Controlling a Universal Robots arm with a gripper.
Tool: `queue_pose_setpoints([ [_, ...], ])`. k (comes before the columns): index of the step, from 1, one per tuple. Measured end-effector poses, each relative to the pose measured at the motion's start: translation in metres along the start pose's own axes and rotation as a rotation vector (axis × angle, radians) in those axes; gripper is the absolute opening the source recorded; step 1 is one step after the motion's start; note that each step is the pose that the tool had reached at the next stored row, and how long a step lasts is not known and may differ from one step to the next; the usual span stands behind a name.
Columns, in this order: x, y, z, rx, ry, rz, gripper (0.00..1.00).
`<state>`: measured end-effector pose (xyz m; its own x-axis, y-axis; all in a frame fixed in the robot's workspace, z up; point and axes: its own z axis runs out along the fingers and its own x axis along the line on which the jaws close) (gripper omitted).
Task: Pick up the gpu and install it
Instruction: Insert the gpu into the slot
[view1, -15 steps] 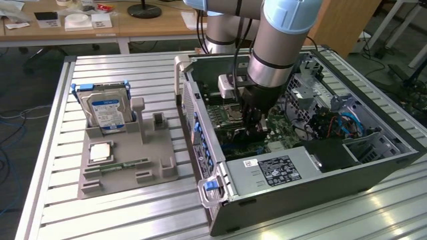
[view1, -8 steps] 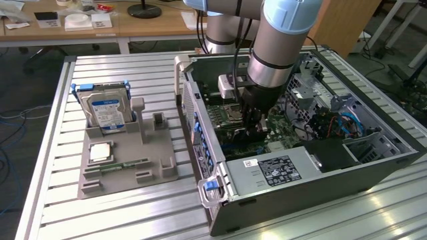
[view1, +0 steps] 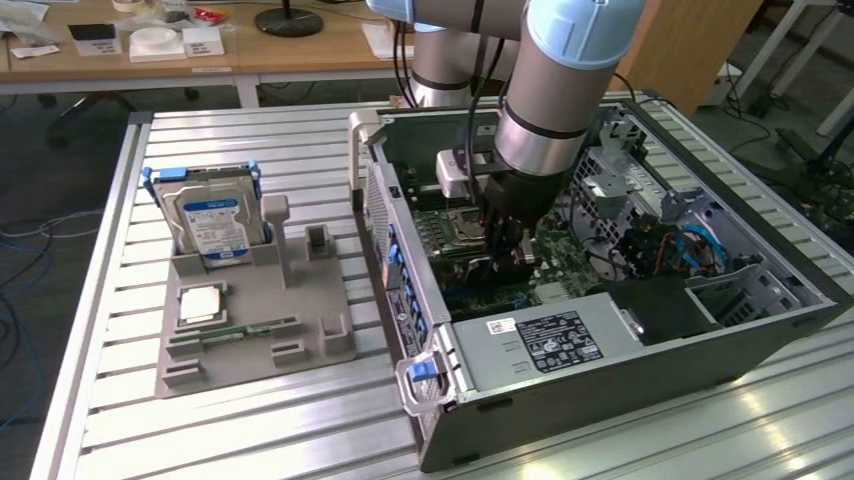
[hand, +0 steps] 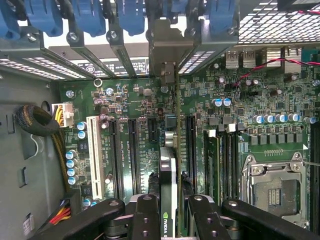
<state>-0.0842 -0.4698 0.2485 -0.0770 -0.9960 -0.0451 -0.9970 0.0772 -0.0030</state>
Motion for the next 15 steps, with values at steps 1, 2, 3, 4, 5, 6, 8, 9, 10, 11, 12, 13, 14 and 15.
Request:
queue_pose_setpoints([
  [1,0.0,0.0,0.0,0.0,0.0,0.0,0.27],
  [2,0.0,0.0,0.0,0.0001,0.0,0.0,0.27],
  [3,0.0,0.0,0.0,0.0,0.0,0.0,0.27],
  [4,0.0,0.0,0.0,0.0,0.0,0.0,0.27],
  [5,0.0,0.0,0.0,0.0,0.0001,0.0,0.27],
  [6,0.0,0.0,0.0,0.0,0.0,0.0,0.27],
  [8,0.0,0.0,0.0,0.0,0.0001,0.0,0.27],
  [9,0.0,0.0,0.0,0.0,0.0001,0.0,0.27],
  [10,0.0,0.0,0.0,0.0,0.0,0.0,0.27],
  [11,0.0,0.0,0.0,0.0,0.0,0.0,0.27],
  [12,0.0,0.0,0.0,0.0,0.0001,0.0,0.27],
  [13,0.0,0.0,0.0,0.0,0.0,0.0,0.27],
  [14,0.0,0.0,0.0,0.0,0.0001,0.0,0.27],
  [15,0.0,0.0,0.0,-0.0001,0.0001,0.0,0.27],
])
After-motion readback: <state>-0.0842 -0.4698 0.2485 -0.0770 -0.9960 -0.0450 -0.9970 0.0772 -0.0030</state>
